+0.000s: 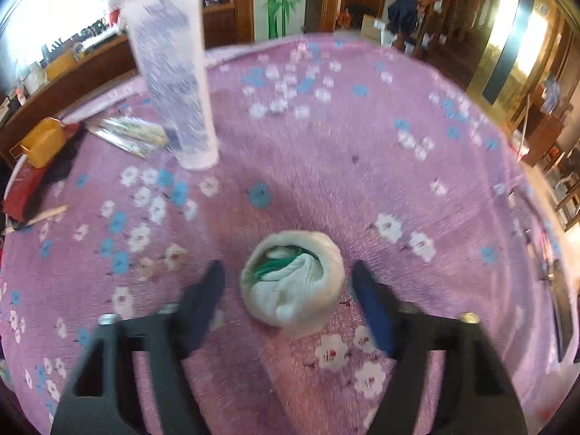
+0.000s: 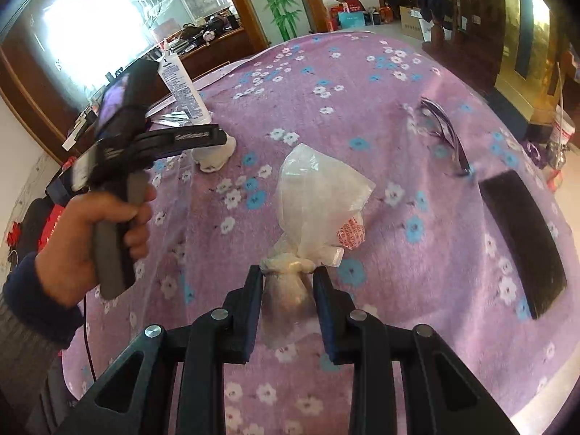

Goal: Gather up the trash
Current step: 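Grasp the white cloth bundle with left tool while right tool grasps the plastic bag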

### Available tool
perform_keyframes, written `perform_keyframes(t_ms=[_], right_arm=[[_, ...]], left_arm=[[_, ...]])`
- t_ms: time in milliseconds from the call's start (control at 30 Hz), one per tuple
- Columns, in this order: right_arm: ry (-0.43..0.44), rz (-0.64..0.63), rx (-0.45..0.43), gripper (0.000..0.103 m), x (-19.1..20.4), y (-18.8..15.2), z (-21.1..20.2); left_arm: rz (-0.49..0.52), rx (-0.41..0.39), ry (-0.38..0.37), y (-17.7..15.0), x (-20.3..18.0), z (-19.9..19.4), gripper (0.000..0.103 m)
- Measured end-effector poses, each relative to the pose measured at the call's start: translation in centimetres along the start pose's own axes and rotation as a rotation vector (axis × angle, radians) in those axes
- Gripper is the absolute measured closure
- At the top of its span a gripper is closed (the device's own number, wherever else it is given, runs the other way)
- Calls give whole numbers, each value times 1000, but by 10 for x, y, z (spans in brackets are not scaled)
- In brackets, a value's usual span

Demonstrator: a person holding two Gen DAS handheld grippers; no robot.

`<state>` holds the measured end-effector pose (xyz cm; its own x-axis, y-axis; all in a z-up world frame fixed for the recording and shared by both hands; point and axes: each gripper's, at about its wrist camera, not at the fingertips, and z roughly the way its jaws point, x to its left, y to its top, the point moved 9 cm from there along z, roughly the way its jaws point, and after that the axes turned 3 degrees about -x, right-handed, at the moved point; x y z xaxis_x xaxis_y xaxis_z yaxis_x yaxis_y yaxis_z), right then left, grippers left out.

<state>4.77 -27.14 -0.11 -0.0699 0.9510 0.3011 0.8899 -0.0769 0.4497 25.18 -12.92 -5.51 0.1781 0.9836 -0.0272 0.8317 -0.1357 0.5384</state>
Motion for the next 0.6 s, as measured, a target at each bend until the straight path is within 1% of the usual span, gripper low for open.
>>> perform_keyframes(t_ms=[33, 67, 100, 200, 300, 400, 500, 600], right_arm=[[1, 2, 1, 73, -1, -2, -1], [3, 4, 4, 73, -1, -4, -2], [5, 3, 5, 73, -2, -5, -3], [7, -7, 2, 73, 2, -7, -5], [10, -34, -6, 73, 14, -8, -5], [27, -77, -5, 73, 35, -14, -4], [41, -134, 4, 73, 58, -25, 0], [72, -169, 26, 73, 84, -40, 3]], left_arm=[[-1, 19, 2, -3, 0, 7, 55], [-5, 24, 5, -5, 1, 11, 60], [-10, 13, 8, -7, 2, 11, 62], [-26, -2, -12, -14, 4, -3, 69], [-19, -67, -32, -24, 5, -38, 69], [-10, -118, -42, -41, 15, -75, 69], [-22, -146, -33, -73, 33, -113, 69], [-36, -152, 5, -106, 54, -141, 69]])
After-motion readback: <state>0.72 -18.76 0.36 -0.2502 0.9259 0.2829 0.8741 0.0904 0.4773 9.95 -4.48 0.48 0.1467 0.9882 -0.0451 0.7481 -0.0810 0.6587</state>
